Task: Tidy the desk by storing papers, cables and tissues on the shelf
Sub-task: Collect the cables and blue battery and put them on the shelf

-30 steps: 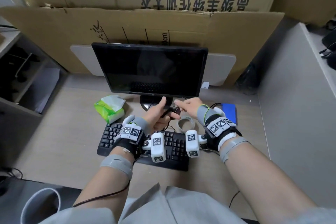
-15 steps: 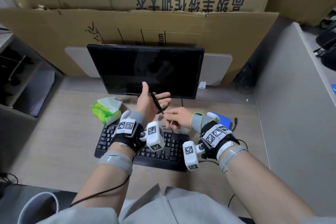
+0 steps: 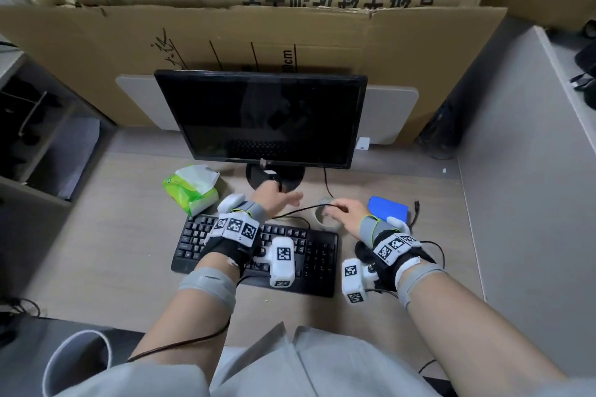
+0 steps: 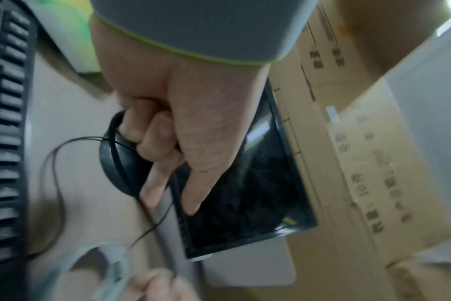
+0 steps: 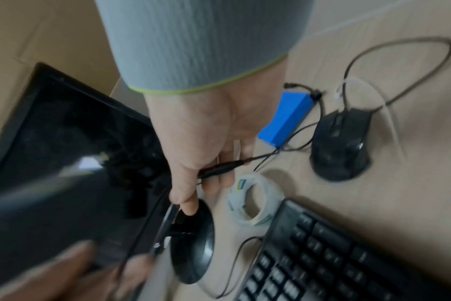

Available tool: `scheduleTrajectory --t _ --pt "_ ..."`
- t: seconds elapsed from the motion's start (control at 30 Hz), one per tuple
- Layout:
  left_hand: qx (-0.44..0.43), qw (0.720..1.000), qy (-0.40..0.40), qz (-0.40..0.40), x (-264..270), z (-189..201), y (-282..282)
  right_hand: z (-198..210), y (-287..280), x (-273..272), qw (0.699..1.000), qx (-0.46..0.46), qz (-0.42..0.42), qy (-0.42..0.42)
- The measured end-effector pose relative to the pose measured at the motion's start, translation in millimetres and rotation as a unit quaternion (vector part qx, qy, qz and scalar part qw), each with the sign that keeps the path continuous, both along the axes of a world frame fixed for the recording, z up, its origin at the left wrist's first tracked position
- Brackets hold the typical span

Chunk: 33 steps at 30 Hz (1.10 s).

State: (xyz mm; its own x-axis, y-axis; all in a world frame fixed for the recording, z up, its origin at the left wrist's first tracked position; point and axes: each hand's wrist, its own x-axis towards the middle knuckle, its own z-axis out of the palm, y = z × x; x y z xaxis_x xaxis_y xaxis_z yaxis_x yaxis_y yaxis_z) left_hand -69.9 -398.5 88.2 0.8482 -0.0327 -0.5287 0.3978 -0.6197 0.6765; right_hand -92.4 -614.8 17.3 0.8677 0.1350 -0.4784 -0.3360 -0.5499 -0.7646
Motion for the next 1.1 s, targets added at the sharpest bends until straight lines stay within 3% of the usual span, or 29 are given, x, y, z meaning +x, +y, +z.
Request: scheduleTrajectory --t 0.07,0.13,0.27,0.4,0.53,0.73,1.1 --pt "0.065 0.993 0.046 -0.091 -9.1 -8.9 -2.1 5.7 4.6 6.1 1.0 -0.011 0.017 0.001" --pt "0.032 0.989 0.087 -0.113 -16.0 -10.0 -8.4 8.0 5.0 9.8 1.0 -0.022 0.022 0.007" --pt "-0.092 0.988 0.127 0.01 -17.5 -5.5 -17.8 0.7 1.0 4.0 0.998 -0.062 0.016 0.026" --pt "-0.074 0.991 0.092 0.065 -7.9 -8.1 -18.8 -7.5 -1.0 0.7 0.987 -0.147 0.057 0.033" --pt "-0.1 0.988 0.088 0.076 -4.7 -10.1 -24.4 -3.6 0.8 11.7 0.971 -0.224 0.067 0.042" --pt "-0.102 0.988 0.111 0.045 -2.4 -9.5 -27.3 -9.9 7.7 21.4 0.969 -0.238 0.043 0.053" --pt "-0.135 0.981 0.114 0.075 -11.6 -5.5 -17.8 4.5 21.8 19.6 0.951 -0.3 0.059 0.046"
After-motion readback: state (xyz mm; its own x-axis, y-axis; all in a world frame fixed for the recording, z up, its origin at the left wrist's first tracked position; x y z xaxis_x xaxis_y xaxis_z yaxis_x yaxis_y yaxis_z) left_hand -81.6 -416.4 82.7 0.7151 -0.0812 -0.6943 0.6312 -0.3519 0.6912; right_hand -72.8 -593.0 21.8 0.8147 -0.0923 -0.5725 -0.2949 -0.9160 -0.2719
